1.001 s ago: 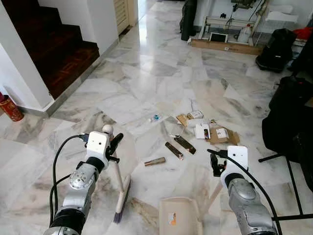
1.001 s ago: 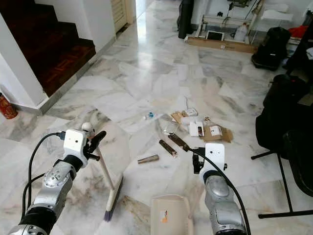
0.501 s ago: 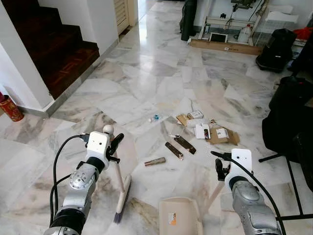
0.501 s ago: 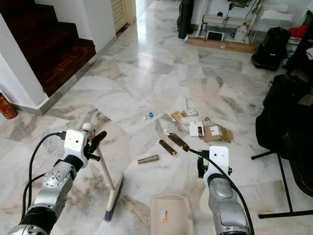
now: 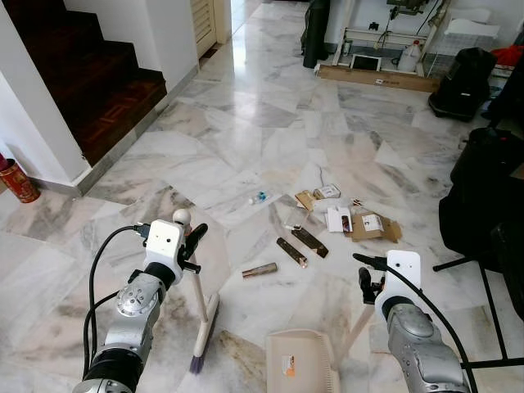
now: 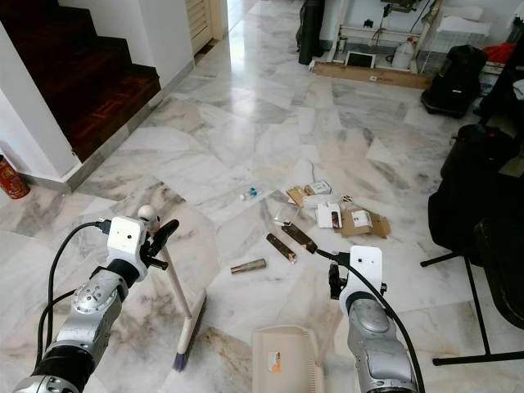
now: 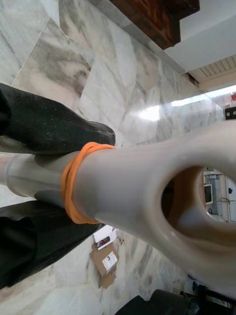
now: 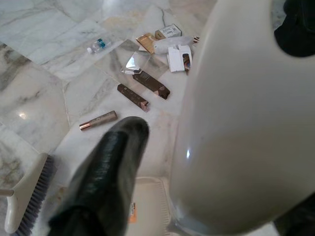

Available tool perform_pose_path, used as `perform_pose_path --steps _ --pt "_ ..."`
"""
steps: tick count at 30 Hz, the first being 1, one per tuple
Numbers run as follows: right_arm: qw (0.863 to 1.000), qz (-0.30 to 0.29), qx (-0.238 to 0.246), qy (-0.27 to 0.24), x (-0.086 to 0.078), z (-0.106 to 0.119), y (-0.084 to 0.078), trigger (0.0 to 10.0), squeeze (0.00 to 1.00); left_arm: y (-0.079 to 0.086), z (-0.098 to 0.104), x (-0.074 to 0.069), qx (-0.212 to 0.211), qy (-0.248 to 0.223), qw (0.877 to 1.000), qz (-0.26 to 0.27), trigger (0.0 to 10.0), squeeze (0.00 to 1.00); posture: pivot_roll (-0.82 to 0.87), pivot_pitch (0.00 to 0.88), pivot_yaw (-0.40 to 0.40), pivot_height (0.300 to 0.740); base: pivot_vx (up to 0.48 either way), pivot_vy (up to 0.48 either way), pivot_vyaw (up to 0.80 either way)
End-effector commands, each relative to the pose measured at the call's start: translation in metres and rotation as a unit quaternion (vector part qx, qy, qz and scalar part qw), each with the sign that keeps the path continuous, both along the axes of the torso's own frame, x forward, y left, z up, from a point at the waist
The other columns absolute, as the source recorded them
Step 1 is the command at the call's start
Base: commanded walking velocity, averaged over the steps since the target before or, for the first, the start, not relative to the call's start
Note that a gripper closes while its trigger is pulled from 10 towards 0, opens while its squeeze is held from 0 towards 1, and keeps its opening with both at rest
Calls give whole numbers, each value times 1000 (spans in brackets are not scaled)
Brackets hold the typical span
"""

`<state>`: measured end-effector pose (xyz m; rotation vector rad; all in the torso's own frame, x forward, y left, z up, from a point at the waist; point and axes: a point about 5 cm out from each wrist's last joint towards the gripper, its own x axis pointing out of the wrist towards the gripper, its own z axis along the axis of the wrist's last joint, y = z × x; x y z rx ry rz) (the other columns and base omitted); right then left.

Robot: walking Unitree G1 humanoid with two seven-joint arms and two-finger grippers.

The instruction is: Sweep floor

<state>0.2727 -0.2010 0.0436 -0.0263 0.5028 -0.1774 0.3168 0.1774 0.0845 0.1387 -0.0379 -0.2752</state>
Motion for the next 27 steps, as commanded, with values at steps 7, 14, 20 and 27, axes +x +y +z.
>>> perform_pose_path --steps 7,14,20,27 --pt "1000 -7 3 7 -1 -1 -2 2588 0 0 5 3 19 -8 1000 -10 10000 0 63 85 8 740 0 0 0" --pt "1000 -4 3 11 -1 -2 -2 1176 0 1 5 3 20 -7 1000 -11 10000 0 62 88 10 740 0 0 0" --pt "1000 -1 5 19 -4 -4 0 0 0 0 5 3 21 -6 1000 -15 10000 0 60 90 13 740 0 0 0" --pt "1000 1 7 19 -2 -3 1 0 0 0 6 3 25 -6 1000 -16 10000 0 63 88 12 740 0 0 0"
